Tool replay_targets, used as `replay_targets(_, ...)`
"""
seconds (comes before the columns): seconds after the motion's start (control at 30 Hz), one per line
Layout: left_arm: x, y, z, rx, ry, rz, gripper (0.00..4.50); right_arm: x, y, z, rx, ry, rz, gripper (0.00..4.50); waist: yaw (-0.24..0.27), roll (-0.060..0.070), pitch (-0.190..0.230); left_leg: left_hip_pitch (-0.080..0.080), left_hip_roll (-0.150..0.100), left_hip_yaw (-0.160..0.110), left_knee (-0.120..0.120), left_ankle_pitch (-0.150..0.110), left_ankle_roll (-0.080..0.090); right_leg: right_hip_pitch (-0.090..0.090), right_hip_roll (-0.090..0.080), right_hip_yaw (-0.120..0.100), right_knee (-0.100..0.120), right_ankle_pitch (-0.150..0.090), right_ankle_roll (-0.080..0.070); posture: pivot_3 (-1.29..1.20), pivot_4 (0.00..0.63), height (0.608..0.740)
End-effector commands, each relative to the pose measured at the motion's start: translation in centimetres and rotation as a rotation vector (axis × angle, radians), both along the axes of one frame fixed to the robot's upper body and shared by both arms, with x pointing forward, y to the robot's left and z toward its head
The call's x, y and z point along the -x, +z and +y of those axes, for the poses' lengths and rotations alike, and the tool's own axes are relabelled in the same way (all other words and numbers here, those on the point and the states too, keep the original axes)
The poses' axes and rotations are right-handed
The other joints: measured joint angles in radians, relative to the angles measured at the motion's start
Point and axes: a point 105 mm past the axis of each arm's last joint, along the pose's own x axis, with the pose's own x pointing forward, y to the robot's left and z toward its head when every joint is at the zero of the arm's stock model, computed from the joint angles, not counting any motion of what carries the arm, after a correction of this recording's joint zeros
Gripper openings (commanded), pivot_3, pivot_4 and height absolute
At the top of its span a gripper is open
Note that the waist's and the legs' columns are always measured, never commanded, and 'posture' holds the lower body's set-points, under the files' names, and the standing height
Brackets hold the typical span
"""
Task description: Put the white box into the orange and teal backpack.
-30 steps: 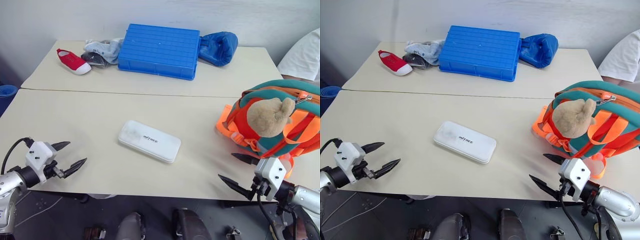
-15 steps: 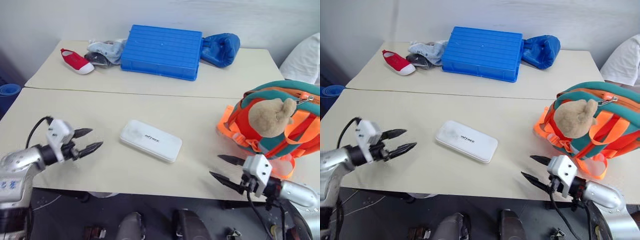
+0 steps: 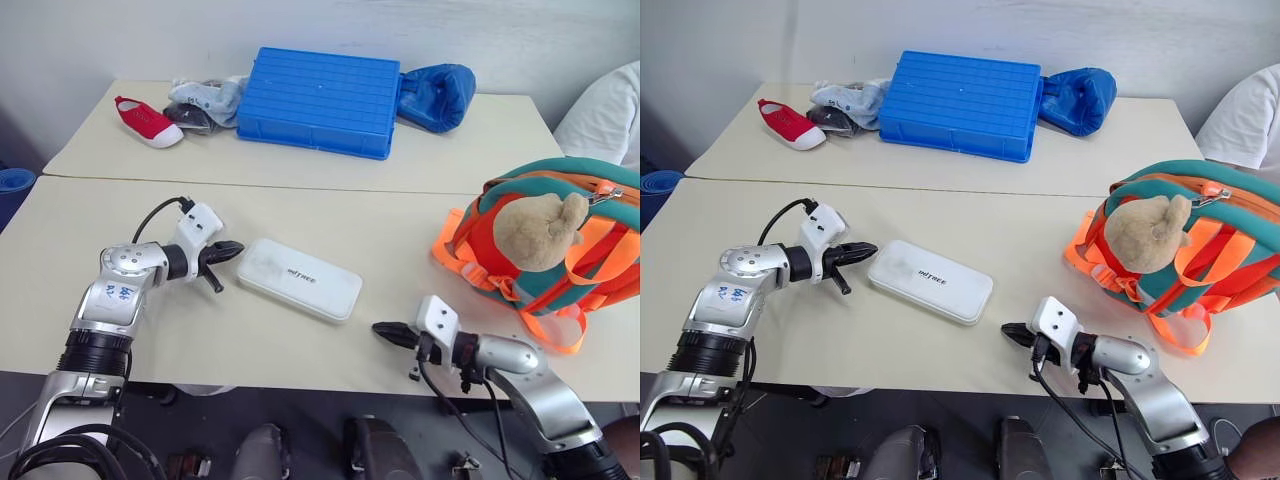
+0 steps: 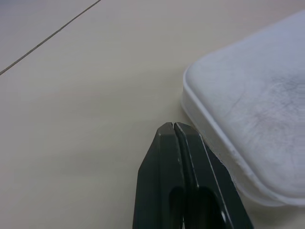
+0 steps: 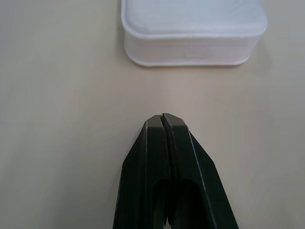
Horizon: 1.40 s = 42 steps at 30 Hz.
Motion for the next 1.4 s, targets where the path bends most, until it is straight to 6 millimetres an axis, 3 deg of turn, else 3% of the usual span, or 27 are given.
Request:
replay_targets(0.03,0.8,1.1,-0.5,0.015,-0.066,-0.022,0.02,-0.6,1.2,0.9,0.004,0.001,-0.051,0.00,0.000,0.000,0.000,0.000,0.000,0.000,0.000,0.000,0.000,0.000,0.000,0.000,0.000,0.000,0.000,0.00,0.150,0.740)
replay_targets(0.23,1.2,1.1,-1.2,0.039,-0.046,0.045,0.02,-1.1,2.2,0.7,0.017,0.005,-0.070,0.00,0.002,0.000,0.000,0.000,0.000,0.000,0.000,0.000,0.000,0.000,0.000,0.000,0.000,0.000,0.000,0.00,0.150,0.740)
replay_targets(0.47,3.6,0.9,-2.6,0.082,-0.144,0.092,0.02,-1.2,3.3,0.6,0.021,0.019,-0.083,0.00,-0.001,0.000,0.000,-0.001,0.000,0.000,0.001,-0.001,0.000,0.000,0.000,0.000,0.000,0.000,0.000,0.00,0.150,0.740)
replay_targets(0.87,7.7,-0.6,-4.6,0.163,-0.204,0.207,0.02,-0.8,3.9,-3.0,0.101,0.006,-0.062,0.00,0.001,0.000,0.000,-0.001,0.000,-0.001,0.001,-0.001,0.001,0.001,0.000,0.000,-0.001,0.000,0.000,0.00,0.150,0.740)
replay_targets(1.0,7.9,-0.1,-4.0,0.207,-0.158,0.213,0.02,-0.4,3.5,-3.8,0.145,0.003,-0.030,0.00,0.001,0.000,0.000,-0.001,0.000,-0.002,0.001,-0.001,0.002,0.001,0.000,0.000,-0.001,0.000,0.000,0.00,0.150,0.740)
replay_targets(1.13,8.5,-0.9,-1.2,0.221,-0.022,0.362,0.02,-0.6,3.7,-4.9,0.161,-0.040,-0.033,0.00,-0.004,0.000,0.000,0.000,0.000,-0.002,0.000,-0.001,0.001,0.001,0.000,0.000,-0.001,0.000,0.000,0.00,0.150,0.740)
replay_targets(1.27,9.4,-1.1,1.3,0.317,0.113,0.629,0.84,-0.7,3.6,-5.2,0.172,-0.050,-0.028,0.00,-0.001,0.000,0.000,0.000,0.001,-0.003,0.000,-0.001,0.001,0.001,0.000,-0.001,0.000,0.000,-0.001,0.00,0.150,0.740)
replay_targets(1.4,8.3,0.1,1.6,0.486,0.140,0.760,2.02,-0.9,3.3,-5.3,0.195,-0.036,-0.029,0.00,0.006,0.000,0.001,0.000,-0.001,-0.004,0.001,-0.001,0.001,0.002,-0.001,-0.002,0.000,0.000,-0.001,0.00,0.150,0.740)
